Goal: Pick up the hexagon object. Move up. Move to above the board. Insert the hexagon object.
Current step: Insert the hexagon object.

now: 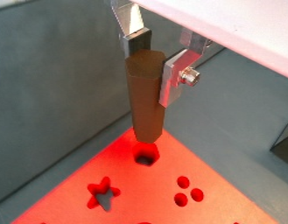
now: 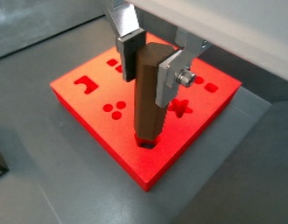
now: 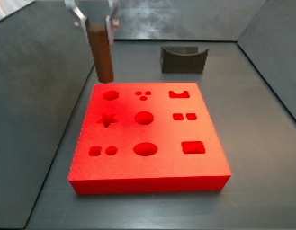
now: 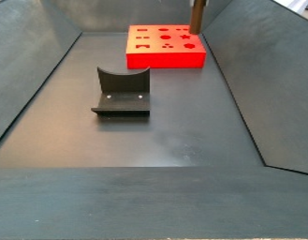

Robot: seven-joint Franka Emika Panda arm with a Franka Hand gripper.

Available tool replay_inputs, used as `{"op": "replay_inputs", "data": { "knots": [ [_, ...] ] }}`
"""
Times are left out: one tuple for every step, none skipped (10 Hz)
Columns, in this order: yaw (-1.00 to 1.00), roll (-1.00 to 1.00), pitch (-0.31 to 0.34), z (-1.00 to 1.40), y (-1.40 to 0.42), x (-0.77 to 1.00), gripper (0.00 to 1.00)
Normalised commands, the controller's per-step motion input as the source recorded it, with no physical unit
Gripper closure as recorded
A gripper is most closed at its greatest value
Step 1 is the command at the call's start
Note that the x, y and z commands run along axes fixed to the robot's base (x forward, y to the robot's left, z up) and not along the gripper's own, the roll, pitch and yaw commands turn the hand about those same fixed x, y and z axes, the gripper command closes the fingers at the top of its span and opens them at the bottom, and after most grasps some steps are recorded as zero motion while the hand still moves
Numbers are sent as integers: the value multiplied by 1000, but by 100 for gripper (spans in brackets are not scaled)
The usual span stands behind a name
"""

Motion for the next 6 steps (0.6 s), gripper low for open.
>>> {"op": "replay_inputs", "data": {
  "knots": [
    [194, -90, -59, -740, 6, 74, 100],
    [149, -156, -109, -414, 0, 0, 100],
    [0, 0, -10, -66, 0, 0, 100],
    [0, 7, -83, -211, -17, -11, 100],
    [0, 30, -114, -294, -23, -91, 100],
    [3, 53, -83, -346, -54, -94, 100]
  ]
}}
